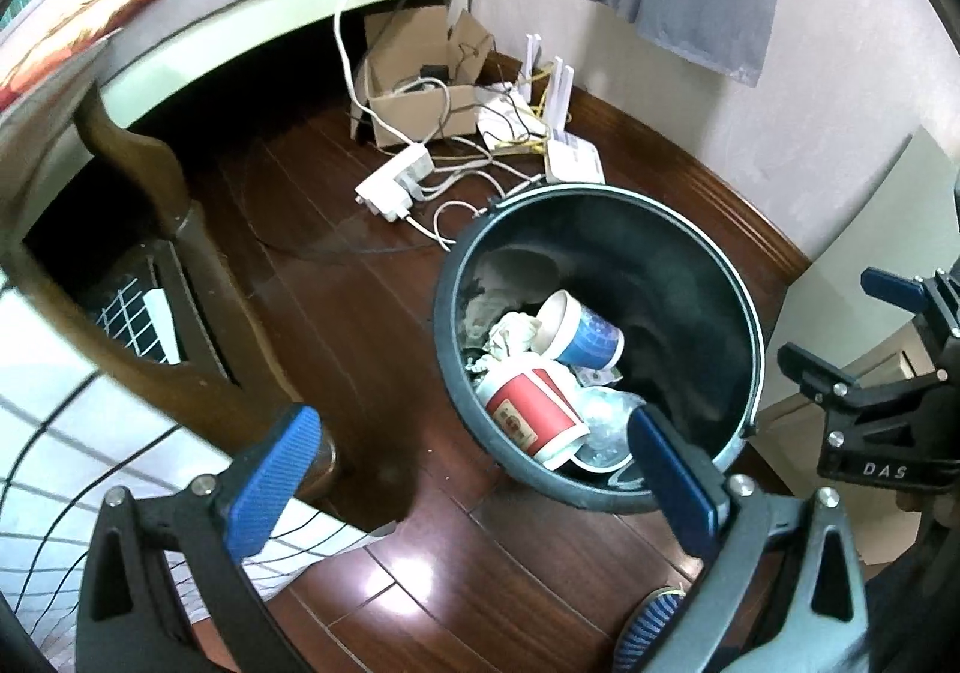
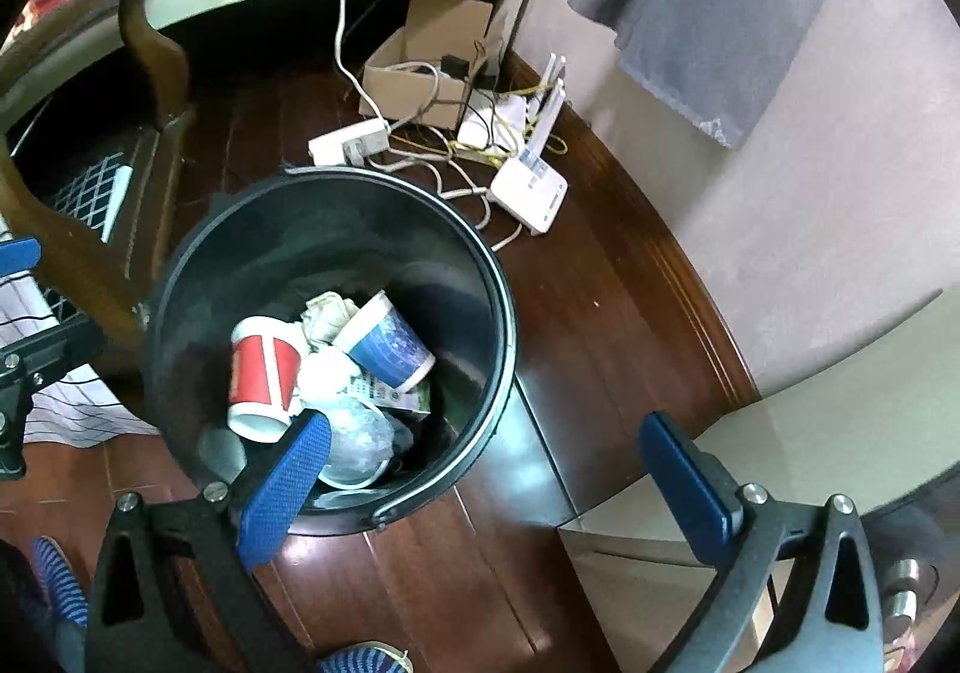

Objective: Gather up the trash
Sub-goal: 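Open both tools over the black bin to drop the cloth and cup, then move both tools back toward the table of trash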

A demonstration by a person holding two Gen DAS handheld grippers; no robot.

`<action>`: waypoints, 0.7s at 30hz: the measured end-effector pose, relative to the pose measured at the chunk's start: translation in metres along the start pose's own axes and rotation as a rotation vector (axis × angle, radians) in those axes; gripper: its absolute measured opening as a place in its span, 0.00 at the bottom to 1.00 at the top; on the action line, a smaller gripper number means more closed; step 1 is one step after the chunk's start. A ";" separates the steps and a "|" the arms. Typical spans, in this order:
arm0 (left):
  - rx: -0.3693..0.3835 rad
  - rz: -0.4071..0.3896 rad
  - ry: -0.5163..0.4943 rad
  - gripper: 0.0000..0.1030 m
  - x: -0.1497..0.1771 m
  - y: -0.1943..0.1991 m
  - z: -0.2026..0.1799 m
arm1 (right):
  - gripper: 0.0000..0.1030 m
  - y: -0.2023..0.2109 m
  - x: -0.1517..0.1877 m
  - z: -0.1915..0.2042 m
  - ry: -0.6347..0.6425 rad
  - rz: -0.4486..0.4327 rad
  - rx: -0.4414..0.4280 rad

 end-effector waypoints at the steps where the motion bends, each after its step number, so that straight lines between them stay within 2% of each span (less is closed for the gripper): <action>1: -0.003 -0.006 0.004 1.00 0.000 0.005 0.003 | 1.00 0.004 -0.001 0.000 0.002 -0.008 -0.002; 15: -0.043 -0.099 0.072 1.00 0.007 0.066 0.044 | 1.00 0.067 -0.022 0.028 0.009 -0.113 -0.039; 21: -0.069 -0.145 0.114 1.00 0.010 0.092 0.069 | 1.00 0.092 -0.046 0.047 0.024 -0.188 -0.055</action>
Point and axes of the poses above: each gripper's, at about its wrist camera, not at the fingertips, and y roughly against the way its jaws point, z to its left, x to its underside, the point moved 9 cm from there along -y, roughly the way its jaws point, and after that the axes turned 8 degrees about y, right-handed, at the moved point
